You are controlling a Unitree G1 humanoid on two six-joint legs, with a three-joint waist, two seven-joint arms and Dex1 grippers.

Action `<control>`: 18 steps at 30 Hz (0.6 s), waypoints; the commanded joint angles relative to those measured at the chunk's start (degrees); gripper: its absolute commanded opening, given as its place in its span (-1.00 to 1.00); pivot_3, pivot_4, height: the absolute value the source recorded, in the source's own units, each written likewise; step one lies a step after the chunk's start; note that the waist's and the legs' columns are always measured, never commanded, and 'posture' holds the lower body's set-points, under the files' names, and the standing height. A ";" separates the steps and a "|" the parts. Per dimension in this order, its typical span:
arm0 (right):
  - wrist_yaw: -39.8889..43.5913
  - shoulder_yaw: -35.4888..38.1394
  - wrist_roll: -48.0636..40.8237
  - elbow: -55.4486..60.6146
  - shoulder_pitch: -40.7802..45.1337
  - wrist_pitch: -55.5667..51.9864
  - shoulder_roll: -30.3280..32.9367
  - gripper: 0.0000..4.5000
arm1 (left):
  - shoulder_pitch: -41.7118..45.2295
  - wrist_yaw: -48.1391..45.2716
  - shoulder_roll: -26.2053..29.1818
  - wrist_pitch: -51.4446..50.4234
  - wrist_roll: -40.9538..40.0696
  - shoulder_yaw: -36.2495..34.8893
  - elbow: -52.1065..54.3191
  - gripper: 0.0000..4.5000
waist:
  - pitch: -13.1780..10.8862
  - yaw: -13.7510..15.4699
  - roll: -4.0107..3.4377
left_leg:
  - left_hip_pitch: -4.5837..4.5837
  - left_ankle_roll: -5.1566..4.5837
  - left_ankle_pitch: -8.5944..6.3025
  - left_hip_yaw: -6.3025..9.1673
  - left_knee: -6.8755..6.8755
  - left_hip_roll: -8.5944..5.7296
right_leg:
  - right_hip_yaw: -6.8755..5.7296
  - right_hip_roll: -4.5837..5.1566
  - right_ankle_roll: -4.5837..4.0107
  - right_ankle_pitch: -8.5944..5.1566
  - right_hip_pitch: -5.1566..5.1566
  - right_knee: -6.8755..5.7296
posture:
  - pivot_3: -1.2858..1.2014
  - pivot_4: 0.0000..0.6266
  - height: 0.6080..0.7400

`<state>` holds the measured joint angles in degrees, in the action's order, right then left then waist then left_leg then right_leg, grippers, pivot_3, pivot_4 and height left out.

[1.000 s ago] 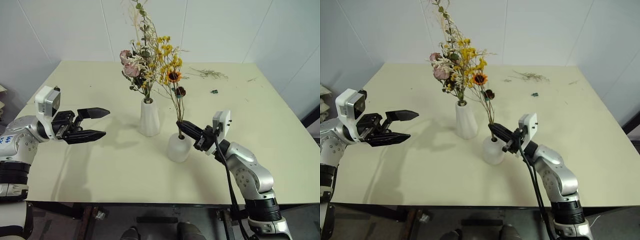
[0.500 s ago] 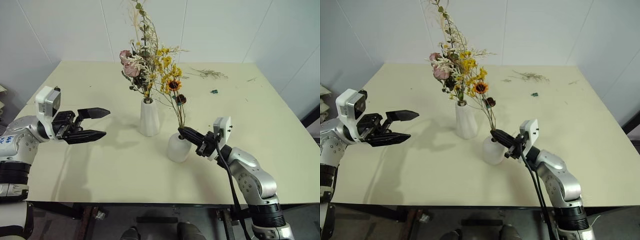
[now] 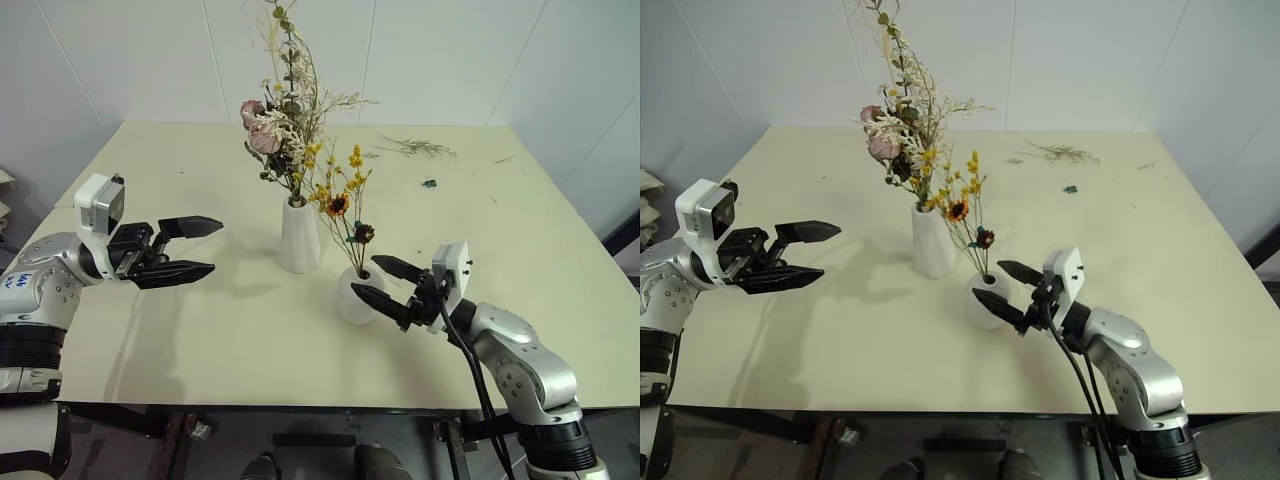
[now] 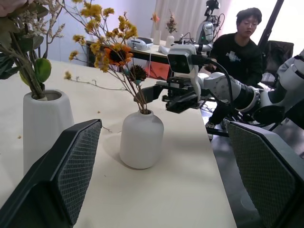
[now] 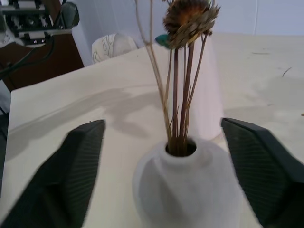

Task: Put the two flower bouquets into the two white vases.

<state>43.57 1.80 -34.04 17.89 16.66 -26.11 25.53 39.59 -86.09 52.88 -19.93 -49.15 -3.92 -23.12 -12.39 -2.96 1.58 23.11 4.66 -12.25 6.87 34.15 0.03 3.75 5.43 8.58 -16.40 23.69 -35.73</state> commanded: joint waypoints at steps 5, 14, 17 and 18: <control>5.39 7.68 -2.01 5.01 -2.98 -2.44 12.83 0.99 | 0.57 -6.41 0.68 1.51 0.02 -2.07 -0.64 1.00 | 0.00 0.35 0.00 | 0.01 0.00 0.00 0.00 0.01 -0.01 | 0.00 0.01 0.00 0.00 -0.03 0.09 | 0.03 -0.52 1.00; 18.61 21.49 -4.49 -3.60 -5.69 -1.86 28.77 0.99 | 1.77 -6.41 3.40 5.87 4.52 -5.24 -9.11 1.00 | 0.00 0.86 0.03 | 0.00 -0.02 -0.01 -0.04 0.01 -0.01 | -0.02 0.01 0.00 0.00 -0.08 0.18 | 0.03 -0.52 1.00; 20.71 23.66 -4.90 -6.84 -4.79 -1.33 30.07 0.99 | 2.71 -6.05 4.24 7.41 7.29 -6.50 -13.42 1.00 | 0.00 0.95 0.03 | 0.00 -0.02 -0.01 -0.04 0.01 -0.01 | -0.02 0.01 -0.01 0.00 -0.08 0.20 | 0.03 -0.52 1.00; 21.29 24.06 -4.80 -7.64 -4.46 -1.09 30.37 0.99 | 3.00 -6.15 4.35 7.67 7.99 -6.84 -14.54 1.00 | 0.00 1.03 0.03 | -0.01 -0.02 -0.01 -0.04 0.01 -0.01 | -0.02 0.01 0.00 0.00 -0.08 0.19 | 0.03 -0.52 1.00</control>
<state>63.50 23.06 -37.74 10.59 11.15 -28.61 54.34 41.29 -86.09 55.44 -13.43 -42.28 -8.80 -36.65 -12.39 -1.94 1.61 23.10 4.64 -12.26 6.82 34.17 0.02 3.73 5.45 8.58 -16.40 23.61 -35.54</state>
